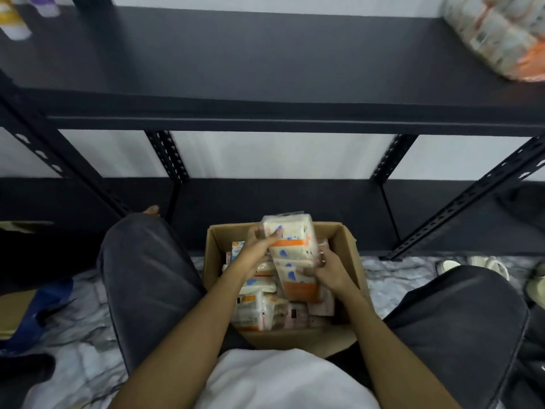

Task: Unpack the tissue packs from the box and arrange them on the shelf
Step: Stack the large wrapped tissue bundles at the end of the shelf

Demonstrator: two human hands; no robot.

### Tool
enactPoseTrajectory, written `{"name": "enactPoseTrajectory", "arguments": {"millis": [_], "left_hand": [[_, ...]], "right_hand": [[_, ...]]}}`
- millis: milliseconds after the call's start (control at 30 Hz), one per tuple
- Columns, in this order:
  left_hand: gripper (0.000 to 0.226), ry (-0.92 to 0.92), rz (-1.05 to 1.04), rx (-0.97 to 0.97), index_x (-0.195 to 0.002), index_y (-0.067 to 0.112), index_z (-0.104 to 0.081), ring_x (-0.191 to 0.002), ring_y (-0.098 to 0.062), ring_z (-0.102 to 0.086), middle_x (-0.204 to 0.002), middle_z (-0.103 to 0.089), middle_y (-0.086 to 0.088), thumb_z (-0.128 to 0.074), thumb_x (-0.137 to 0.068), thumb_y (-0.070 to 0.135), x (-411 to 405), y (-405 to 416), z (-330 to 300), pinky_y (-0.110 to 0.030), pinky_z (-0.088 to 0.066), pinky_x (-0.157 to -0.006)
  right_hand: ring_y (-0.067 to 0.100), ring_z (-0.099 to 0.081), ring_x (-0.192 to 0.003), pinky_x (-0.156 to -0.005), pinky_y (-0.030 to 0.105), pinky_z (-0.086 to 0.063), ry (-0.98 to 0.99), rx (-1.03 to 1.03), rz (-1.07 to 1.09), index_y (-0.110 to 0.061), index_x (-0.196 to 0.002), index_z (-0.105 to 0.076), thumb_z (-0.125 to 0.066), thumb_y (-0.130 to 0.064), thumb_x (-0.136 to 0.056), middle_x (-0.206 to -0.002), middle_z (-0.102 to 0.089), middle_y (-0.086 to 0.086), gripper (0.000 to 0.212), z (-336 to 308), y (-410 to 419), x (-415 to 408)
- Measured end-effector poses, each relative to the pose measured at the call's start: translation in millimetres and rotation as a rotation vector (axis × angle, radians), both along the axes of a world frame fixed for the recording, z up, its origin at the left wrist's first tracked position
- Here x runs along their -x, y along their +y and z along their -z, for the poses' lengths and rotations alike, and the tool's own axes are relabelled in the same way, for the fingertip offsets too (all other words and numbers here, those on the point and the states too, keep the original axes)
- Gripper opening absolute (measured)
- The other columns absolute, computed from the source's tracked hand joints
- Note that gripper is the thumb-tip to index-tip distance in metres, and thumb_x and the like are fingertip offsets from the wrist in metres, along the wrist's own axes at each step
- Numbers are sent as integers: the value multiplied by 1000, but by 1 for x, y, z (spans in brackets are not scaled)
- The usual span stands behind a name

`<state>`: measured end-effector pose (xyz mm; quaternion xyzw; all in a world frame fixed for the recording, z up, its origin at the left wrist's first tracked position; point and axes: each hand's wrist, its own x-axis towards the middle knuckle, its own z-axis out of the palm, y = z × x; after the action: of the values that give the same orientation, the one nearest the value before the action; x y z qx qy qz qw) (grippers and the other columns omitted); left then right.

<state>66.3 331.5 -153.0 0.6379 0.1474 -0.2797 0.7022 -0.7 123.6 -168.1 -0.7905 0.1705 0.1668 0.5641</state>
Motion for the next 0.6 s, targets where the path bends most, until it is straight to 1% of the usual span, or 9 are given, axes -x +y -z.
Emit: {"name": "enactPoseTrajectory", "arguments": {"millis": [133, 200, 233, 300, 333, 400, 467, 500, 600], "left_hand": [[55, -149, -26, 30, -136, 24, -44, -95, -14, -75, -119, -73, -6, -72, -91, 40, -2, -6, -42, -29, -61, -72], [61, -160, -6, 70, -138, 23, -49, -100, -18, -75, -118, -75, -4, -68, -88, 51, 1, -8, -58, -36, -62, -80], [63, -150, -4, 98, -138, 21, -51, -104, -22, -74, -119, -75, -4, -66, -87, 55, 3, -9, -66, -43, -61, -87], [62, -168, -21, 129, -136, 19, -56, -107, -26, -73, -119, -75, -6, -62, -88, 57, 8, -11, -82, -52, -57, -96], [61, -196, -33, 121, -134, 18, -58, -106, -27, -73, -118, -75, -6, -61, -88, 57, 11, -13, -90, -53, -56, -97], [62, -262, -57, 86, -131, 17, -60, -103, -26, -75, -114, -76, -5, -59, -86, 60, 19, -18, -108, -52, -58, -95], [62, -320, -75, 84, -129, 15, -60, -101, -24, -75, -112, -77, -5, -56, -86, 60, 28, -21, -129, -47, -60, -91], [62, -348, -71, 94, -129, 14, -60, -101, -24, -75, -111, -77, -4, -55, -87, 59, 32, -23, -141, -44, -60, -90], [61, -431, -5, 95, -131, 13, -59, -103, -22, -75, -114, -77, -3, -52, -89, 58, 38, -24, -182, -41, -60, -90]], "right_hand": [[13, -73, -101, -79, 30, -62, -102, -211, 63, -19, -121, -63, -83, -19, -82, -118, -74, 2, 44, -58, 7, 0], [9, -72, -104, -77, 24, -60, -180, -253, 47, -17, -126, -61, -78, -17, -86, -118, -73, -1, 43, -88, 15, 4], [2, -71, -102, -74, 18, -58, -230, -251, 28, -18, -129, -58, -76, -14, -89, -115, -72, -6, 43, -103, 22, 8], [-15, -65, -95, -66, 7, -52, -350, -187, -7, -19, -139, -46, -69, -10, -94, -112, -64, -17, 52, -123, 33, 17], [-19, -63, -95, -66, 5, -50, -404, -153, -11, -19, -146, -39, -67, -10, -96, -115, -62, -15, 58, -130, 37, 21], [-12, -63, -105, -72, 7, -52, -507, -84, -6, -18, -155, -26, -63, -13, -99, -129, -61, -3, 68, -137, 42, 28], [3, -64, -115, -85, 18, -57, -599, 29, -11, -22, -160, -16, -61, -28, -101, -137, -58, 3, 74, -142, 46, 34], [4, -61, -118, -89, 22, -56, -631, 94, -14, -24, -161, -12, -59, -36, -101, -138, -55, 4, 77, -144, 47, 35], [-3, -52, -122, -94, 15, -50, -733, 163, 85, -26, -161, -6, -53, -42, -100, -137, -44, 2, 79, -161, 50, 36]]}}
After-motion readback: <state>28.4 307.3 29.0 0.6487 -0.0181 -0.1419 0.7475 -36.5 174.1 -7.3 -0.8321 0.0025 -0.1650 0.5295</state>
